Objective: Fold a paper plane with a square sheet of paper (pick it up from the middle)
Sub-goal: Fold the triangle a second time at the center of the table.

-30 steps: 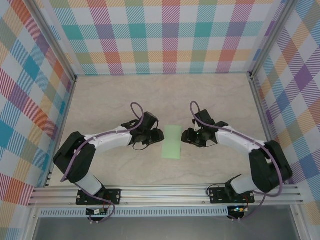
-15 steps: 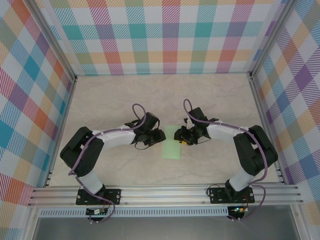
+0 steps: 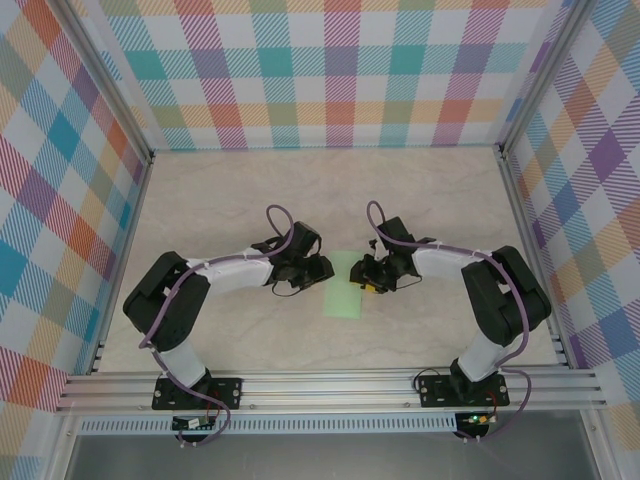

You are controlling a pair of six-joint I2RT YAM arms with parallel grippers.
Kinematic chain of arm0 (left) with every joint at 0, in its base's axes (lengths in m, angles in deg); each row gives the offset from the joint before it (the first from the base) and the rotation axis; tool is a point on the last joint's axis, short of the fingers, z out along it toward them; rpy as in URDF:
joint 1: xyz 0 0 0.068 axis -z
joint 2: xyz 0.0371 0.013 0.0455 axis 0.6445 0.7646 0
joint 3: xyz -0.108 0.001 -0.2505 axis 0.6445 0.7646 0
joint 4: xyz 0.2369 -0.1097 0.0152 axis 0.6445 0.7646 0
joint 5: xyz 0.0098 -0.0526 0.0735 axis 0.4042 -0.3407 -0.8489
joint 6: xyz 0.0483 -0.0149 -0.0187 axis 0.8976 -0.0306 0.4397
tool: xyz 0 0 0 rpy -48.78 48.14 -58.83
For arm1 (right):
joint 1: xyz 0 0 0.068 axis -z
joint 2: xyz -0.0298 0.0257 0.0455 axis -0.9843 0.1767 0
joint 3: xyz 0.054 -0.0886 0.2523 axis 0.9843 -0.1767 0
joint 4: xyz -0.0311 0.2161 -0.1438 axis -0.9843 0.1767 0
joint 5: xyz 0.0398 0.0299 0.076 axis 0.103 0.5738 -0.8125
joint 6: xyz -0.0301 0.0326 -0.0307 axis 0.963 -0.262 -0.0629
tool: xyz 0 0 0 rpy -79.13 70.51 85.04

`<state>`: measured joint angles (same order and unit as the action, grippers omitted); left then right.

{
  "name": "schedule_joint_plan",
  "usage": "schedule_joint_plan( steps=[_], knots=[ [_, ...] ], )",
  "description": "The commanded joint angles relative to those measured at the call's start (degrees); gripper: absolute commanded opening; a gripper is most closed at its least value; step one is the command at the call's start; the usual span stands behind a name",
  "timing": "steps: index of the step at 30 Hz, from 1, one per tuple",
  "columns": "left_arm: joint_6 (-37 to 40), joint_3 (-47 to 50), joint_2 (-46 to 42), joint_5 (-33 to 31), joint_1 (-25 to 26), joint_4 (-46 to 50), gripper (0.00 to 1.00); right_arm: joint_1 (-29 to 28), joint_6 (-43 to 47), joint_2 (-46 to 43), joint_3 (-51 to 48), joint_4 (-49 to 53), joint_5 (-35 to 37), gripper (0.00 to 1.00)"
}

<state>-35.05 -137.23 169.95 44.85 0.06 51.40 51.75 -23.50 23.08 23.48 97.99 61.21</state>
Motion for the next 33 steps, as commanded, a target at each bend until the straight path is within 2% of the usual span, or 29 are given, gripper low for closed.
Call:
schedule_joint_plan(
  steps=[1, 11, 20, 33],
  knots=[
    [-0.4, -1.1, 1.3, 1.1, -0.7, -0.3, 0.38, 0.5, 0.0, 1.3, -1.3, -1.7, -0.4, 0.39],
    [-0.4, -1.4, 2.4, 1.3, -0.6, -0.1, 0.38, 0.9, 0.1, 1.7, -2.4, -2.4, -0.6, 0.39],
    [-0.4, -1.8, 4.5, 4.9, -0.6, -3.5, 0.38, 1.0, 0.1, 2.3, -2.8, -2.4, -0.9, 0.38],
    [-0.4, -1.9, 6.1, 6.9, -0.6, -5.7, 0.39, 1.2, 0.0, 2.5, -2.9, -2.7, -1.2, 0.38]
  ],
)
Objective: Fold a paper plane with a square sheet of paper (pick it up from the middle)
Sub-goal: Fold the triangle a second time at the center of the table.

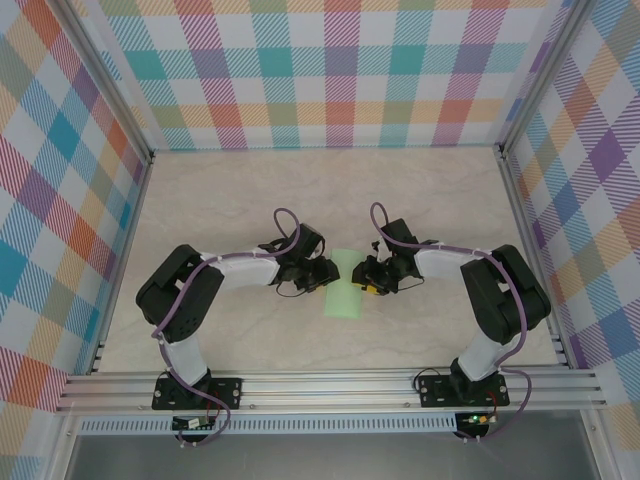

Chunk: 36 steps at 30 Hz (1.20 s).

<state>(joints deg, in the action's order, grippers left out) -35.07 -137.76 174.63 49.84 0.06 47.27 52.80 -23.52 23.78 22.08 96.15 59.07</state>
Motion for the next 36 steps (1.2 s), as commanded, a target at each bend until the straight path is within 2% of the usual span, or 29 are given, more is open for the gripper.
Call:
schedule_joint_plan(
  steps=[1, 10, 27, 36],
  knots=[
    [-0.4, -1.3, 1.6, 1.8, -0.6, -1.5, 0.39, 0.1, 0.1, 1.9, -1.6, -1.0, 0.8, 0.38],
    [-0.2, -1.0, 1.7, 2.2, -0.6, -2.2, 0.40, 0.2, -0.2, 2.2, -2.1, -1.9, 0.0, 0.38],
    [-2.2, 1.4, -0.5, 5.6, -1.4, -9.3, 0.44, 0.4, -0.5, 1.4, -2.2, -2.3, -0.6, 0.39],
    [-2.5, 2.8, 1.2, 11.3, -3.5, -17.3, 0.50, 0.4, -0.6, 0.8, -2.5, -2.7, -0.8, 0.40]
  ],
)
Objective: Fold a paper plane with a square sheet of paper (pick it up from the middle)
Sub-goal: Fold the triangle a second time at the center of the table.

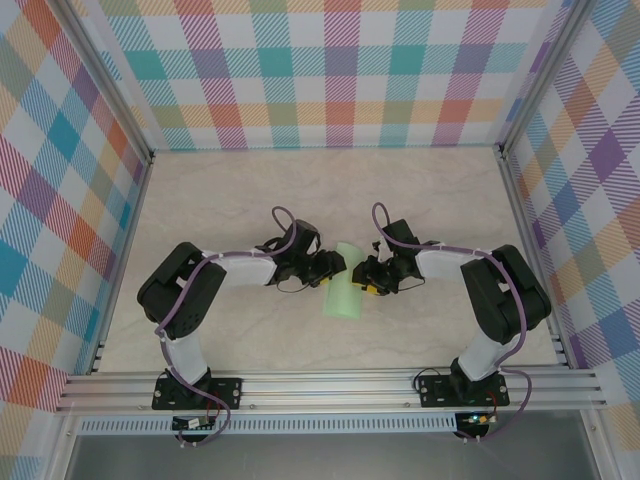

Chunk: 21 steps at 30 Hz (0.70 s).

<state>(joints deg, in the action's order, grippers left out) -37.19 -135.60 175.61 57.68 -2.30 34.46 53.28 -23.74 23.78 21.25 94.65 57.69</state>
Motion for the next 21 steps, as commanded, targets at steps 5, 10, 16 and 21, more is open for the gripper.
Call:
schedule_joint_plan(
  steps=[5, 10, 16, 21],
  knots=[
    [0.5, -0.8, 2.1, 5.9, -1.7, -5.0, 0.51, -0.1, -0.6, 0.3, -2.0, -1.9, 0.1, 0.41],
    [0.3, 0.3, 1.2, 5.9, -2.0, -5.6, 0.51, -0.1, -0.4, -0.9, -2.1, -1.7, 0.1, 0.42],
    [0.2, 1.4, 0.9, 8.3, -2.6, -9.6, 0.54, -0.1, -0.2, -2.3, -2.1, -1.6, -0.5, 0.44],
    [-1.1, 1.6, 1.6, 9.6, -3.0, -11.6, 0.54, -0.1, 0.2, -4.3, -2.3, -0.4, 0.6, 0.45]
  ],
)
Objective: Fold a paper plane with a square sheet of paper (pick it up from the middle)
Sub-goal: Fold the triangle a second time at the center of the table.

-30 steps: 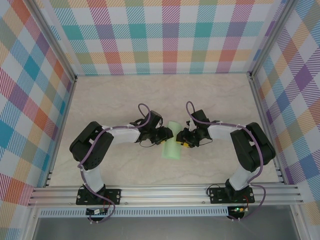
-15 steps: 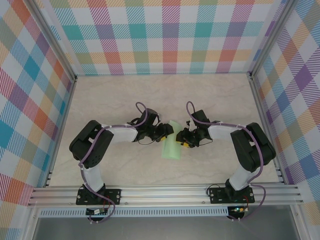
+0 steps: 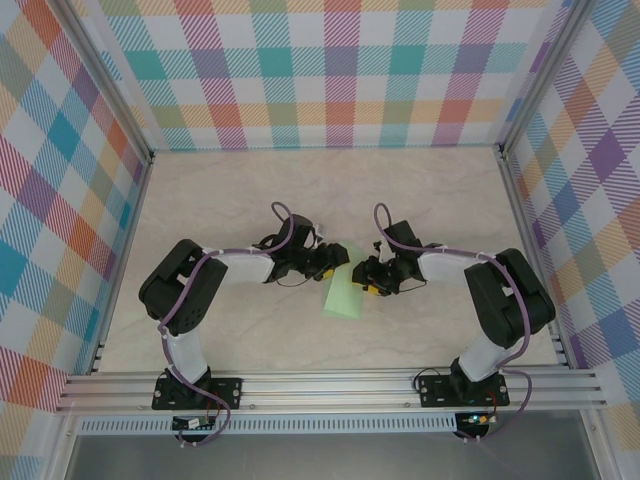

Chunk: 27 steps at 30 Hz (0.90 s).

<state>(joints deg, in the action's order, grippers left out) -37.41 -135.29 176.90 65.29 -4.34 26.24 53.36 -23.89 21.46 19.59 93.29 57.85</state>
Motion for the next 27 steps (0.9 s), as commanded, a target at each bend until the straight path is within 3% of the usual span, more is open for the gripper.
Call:
schedule_joint_plan(
  steps=[1, 14, 27],
  knots=[
    [-0.9, 1.5, 0.0, 1.8, -1.0, -3.2, 0.54, -0.2, 0.5, -2.5, -0.7, 1.3, 0.9, 0.45],
    [-1.7, 5.8, -4.6, -0.1, -1.1, -1.1, 0.48, -1.1, 5.6, -16.7, -3.4, 8.2, 6.0, 0.60],
    [-2.9, 7.2, -5.0, 0.1, -0.5, -1.6, 0.46, -7.5, 9.4, -21.3, -2.5, 13.1, 10.3, 0.59]
  ],
)
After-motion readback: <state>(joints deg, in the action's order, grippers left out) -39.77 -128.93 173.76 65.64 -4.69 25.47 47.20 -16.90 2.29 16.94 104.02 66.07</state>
